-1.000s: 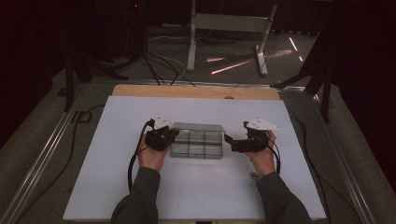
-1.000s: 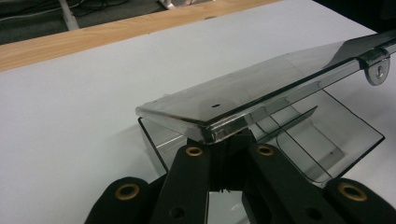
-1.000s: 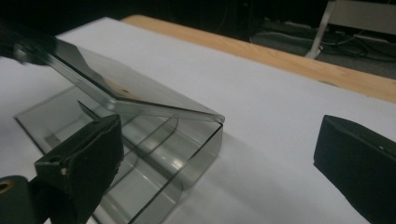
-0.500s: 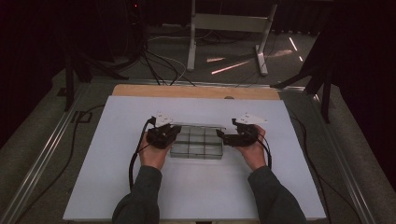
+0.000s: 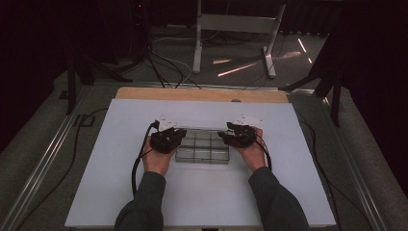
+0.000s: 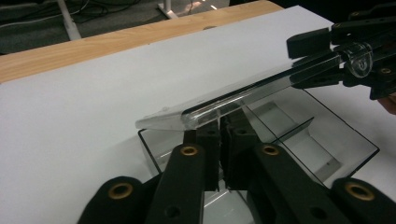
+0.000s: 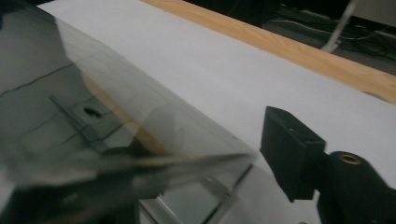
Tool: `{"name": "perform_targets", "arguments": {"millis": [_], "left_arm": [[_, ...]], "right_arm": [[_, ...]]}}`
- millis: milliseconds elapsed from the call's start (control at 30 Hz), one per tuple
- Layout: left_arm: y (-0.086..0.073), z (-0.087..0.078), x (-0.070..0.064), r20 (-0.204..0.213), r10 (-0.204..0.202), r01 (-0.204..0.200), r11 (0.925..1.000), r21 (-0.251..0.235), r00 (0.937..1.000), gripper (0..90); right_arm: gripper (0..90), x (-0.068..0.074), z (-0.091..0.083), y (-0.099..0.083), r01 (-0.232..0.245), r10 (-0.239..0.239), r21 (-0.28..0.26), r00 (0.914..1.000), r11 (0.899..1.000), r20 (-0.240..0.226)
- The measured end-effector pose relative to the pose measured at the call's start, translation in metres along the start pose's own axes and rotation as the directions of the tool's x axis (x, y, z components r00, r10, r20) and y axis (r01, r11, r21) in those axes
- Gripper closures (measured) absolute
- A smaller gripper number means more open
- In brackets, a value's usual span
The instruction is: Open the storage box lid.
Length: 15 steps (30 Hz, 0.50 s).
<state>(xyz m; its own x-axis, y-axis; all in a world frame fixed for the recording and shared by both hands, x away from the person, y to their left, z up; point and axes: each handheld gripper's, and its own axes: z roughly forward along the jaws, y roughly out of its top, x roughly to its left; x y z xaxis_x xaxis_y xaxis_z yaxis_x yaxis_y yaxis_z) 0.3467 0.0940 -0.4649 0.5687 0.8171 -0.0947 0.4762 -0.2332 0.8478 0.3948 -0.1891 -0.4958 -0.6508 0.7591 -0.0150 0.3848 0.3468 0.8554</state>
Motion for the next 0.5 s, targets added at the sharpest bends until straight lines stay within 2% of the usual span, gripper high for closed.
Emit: {"name": "perform_targets", "arguments": {"millis": [67,167,267,333,500], "left_arm": [[-0.003,-0.001,0.001,0.000,-0.009,0.009,0.9999,-0.006,1.0000,77.2],[-0.011,-0.004,0.004,0.013,-0.051,0.051,0.9986,-0.014,0.9986,66.7],[-0.022,-0.004,0.005,-0.010,-0.070,0.070,0.9975,0.007,0.9975,57.7],[-0.029,-0.002,0.005,-0.028,-0.072,0.073,0.9969,0.029,0.9970,55.4],[-0.044,0.005,0.006,-0.034,-0.100,0.103,0.9924,0.068,0.9944,53.9]], "right_arm": [[48.5,0.000,0.001,0.000,0.000,0.000,-0.002,1.0000,1.000,-0.008],[48.9,0.000,0.001,-0.001,-0.002,0.002,-0.004,0.9999,1.000,-0.013],[49.4,-0.001,0.001,-0.001,-0.005,0.005,-0.007,0.9998,1.000,-0.021],[49.5,-0.001,0.001,-0.001,-0.009,0.008,-0.009,0.9997,1.000,-0.022],[49.3,-0.001,0.000,-0.001,-0.013,0.012,-0.011,0.9996,1.000,-0.026]]}}
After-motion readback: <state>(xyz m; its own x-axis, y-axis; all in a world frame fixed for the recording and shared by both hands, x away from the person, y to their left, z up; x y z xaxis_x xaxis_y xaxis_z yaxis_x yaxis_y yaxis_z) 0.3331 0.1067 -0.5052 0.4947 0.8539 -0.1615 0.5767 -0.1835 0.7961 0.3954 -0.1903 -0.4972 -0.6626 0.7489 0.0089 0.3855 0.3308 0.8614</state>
